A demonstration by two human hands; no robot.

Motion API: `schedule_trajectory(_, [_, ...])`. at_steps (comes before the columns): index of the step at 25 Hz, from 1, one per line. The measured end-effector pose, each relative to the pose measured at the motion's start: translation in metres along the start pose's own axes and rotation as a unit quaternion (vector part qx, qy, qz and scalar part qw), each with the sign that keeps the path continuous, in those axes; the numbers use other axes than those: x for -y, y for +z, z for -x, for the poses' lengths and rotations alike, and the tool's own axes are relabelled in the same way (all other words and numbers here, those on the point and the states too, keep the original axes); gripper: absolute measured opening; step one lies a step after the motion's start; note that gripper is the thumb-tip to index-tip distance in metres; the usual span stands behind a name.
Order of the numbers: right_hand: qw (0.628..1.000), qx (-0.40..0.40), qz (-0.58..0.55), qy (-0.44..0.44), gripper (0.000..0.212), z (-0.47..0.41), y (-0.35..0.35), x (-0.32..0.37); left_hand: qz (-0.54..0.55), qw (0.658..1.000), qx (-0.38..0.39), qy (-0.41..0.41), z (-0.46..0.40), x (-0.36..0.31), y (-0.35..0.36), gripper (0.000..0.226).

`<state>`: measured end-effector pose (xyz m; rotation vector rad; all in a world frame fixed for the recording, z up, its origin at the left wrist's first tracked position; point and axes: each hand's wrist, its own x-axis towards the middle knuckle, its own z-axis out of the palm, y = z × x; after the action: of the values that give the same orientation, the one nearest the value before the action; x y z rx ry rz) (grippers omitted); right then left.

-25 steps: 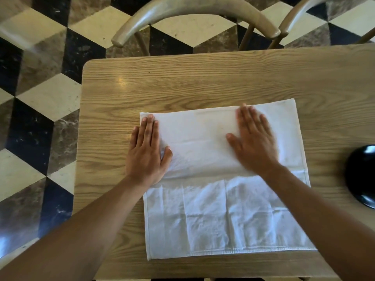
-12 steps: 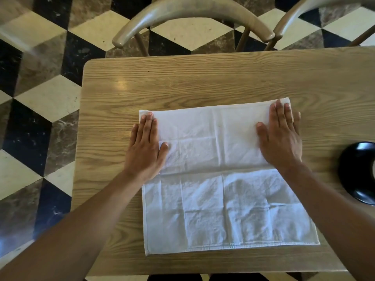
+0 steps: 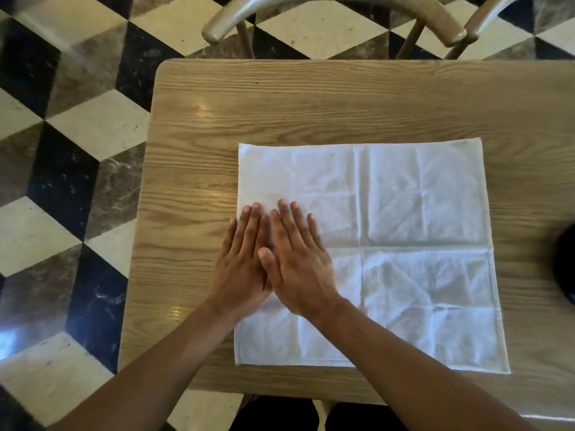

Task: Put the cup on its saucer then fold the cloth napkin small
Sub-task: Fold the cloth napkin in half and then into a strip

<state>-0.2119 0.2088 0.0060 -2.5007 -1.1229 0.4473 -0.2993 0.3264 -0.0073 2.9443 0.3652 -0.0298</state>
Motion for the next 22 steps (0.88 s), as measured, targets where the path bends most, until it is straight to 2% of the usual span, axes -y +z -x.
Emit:
schedule_trajectory(5, [0.998, -0.002, 0.058, -0.008, 0.065, 0.007, 0.006, -0.014, -0.04, 0.999, 0.018, -0.006, -0.002, 0.001, 0.006, 0.074])
schedule_trajectory(9, [0.994, -0.039, 0.099, 0.027, 0.072, 0.027, -0.007, -0.066, -0.04, 0.999, 0.015, -0.006, -0.001, 0.004, 0.007, 0.085])
schedule_trajectory(12, [0.988, -0.061, 0.127, 0.058, 0.075, 0.043, -0.026, -0.111, -0.039, 0.999, 0.013, -0.003, -0.001, 0.003, 0.007, 0.085])
schedule_trajectory(17, [0.981, -0.09, 0.119, 0.123, 0.078, 0.069, -0.057, -0.175, -0.037, 0.999, 0.008, -0.002, -0.002, 0.003, 0.007, 0.084])
schedule_trajectory(22, [0.977, -0.079, 0.118, 0.16, 0.076, 0.087, -0.083, -0.214, -0.035, 0.999, 0.011, -0.004, -0.002, 0.004, 0.007, 0.085])
